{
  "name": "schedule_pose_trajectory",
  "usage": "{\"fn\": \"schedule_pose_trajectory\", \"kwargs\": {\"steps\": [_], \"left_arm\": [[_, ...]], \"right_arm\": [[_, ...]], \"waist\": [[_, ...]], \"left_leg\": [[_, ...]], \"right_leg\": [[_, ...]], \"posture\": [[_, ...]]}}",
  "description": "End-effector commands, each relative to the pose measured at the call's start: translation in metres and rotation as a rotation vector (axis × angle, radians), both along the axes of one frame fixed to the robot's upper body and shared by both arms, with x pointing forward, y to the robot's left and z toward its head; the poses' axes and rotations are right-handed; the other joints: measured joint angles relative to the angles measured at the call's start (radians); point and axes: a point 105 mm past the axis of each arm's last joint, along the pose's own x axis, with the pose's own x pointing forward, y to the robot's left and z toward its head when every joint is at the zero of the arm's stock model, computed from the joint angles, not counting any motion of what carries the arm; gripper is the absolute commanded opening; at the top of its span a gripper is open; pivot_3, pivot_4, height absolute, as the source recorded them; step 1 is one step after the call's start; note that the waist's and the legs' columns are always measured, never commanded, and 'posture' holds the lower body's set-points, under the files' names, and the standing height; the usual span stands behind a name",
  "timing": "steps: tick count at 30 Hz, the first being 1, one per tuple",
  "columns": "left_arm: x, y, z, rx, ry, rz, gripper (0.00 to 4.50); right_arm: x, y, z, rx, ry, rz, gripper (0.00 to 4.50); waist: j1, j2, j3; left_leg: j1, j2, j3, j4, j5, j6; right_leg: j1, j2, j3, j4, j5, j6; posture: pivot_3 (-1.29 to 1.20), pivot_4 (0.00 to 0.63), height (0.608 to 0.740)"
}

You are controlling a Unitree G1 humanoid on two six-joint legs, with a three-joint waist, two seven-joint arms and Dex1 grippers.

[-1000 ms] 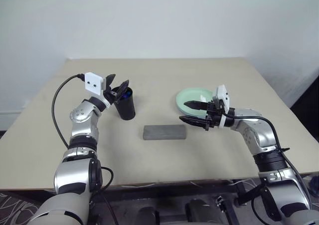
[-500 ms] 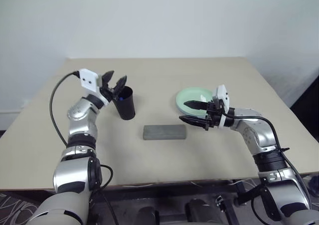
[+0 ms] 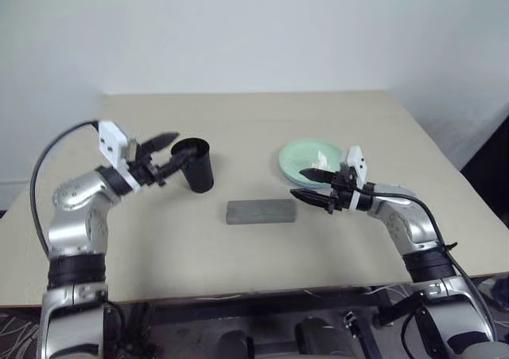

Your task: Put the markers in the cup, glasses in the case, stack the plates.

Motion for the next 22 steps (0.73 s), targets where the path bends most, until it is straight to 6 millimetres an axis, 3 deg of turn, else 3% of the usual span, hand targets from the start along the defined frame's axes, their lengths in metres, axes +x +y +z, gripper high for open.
{"fn": "schedule_pose_trajectory", "kwargs": {"steps": [1,9,13,22], "left_arm": [[-0.007,0.004,0.009,-0.026,-0.054,0.063,2.82],[-0.01,0.015,-0.037,-0.021,-0.007,0.232,2.82],[-0.01,0.021,-0.049,-0.038,0.005,0.282,2.82],[-0.019,0.011,-0.062,-0.045,0.025,0.281,2.82]], "right_arm": [[0.006,-0.019,0.004,0.001,-0.018,-0.059,3.49],[0.015,-0.052,-0.013,-0.049,0.027,-0.144,3.49],[0.015,-0.054,-0.015,-0.045,0.033,-0.158,3.49],[0.012,-0.052,-0.016,-0.041,0.041,-0.158,3.49]], "waist": [[0.001,0.0,0.0],[0.0,0.0,0.0],[-0.001,0.0,0.0],[0.0,0.0,0.0]], "left_leg": [[0.0,0.0,0.0,0.0,0.0,0.0],[0.001,-0.001,0.001,0.001,0.0,0.0],[0.001,0.0,0.001,0.0,0.0,0.0],[0.0,0.0,0.001,0.001,0.0,0.0]], "right_leg": [[0.0,0.0,0.0,0.0,0.0,0.0],[0.001,0.0,0.0,-0.001,0.0,0.0],[0.001,0.001,0.0,0.0,0.0,-0.001],[0.001,0.001,0.0,-0.001,0.0,-0.001]], "posture": [[0.0,0.0,0.74],[0.0,0.0,0.74],[0.0,0.0,0.74],[0.0,0.0,0.74]]}}
